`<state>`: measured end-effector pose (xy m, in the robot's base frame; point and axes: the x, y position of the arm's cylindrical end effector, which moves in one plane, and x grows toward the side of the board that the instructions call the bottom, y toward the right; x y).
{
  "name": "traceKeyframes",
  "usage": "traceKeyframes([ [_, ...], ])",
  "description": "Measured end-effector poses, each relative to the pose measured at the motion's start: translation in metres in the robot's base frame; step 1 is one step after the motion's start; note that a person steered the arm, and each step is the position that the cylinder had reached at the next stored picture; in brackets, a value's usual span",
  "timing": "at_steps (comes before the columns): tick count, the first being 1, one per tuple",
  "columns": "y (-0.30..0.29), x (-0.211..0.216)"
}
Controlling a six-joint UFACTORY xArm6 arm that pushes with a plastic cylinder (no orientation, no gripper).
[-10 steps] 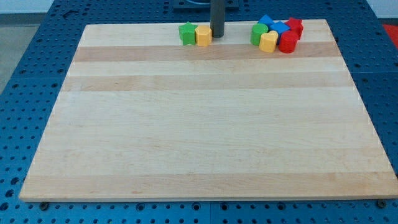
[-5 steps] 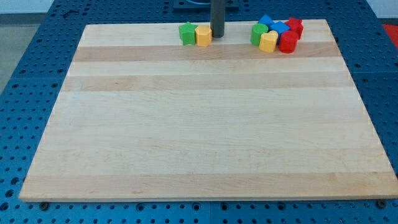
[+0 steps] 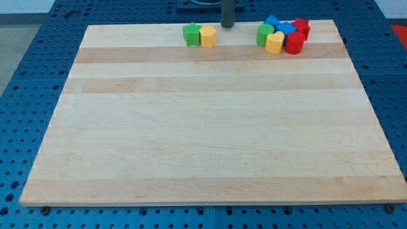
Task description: Move your arm towards the group of blocks
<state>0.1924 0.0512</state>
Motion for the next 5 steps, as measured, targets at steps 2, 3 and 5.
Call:
traceKeyframes([
  [2, 0.042, -0.001],
  [3, 0.042, -0.001],
  [5, 0.080, 0.000],
])
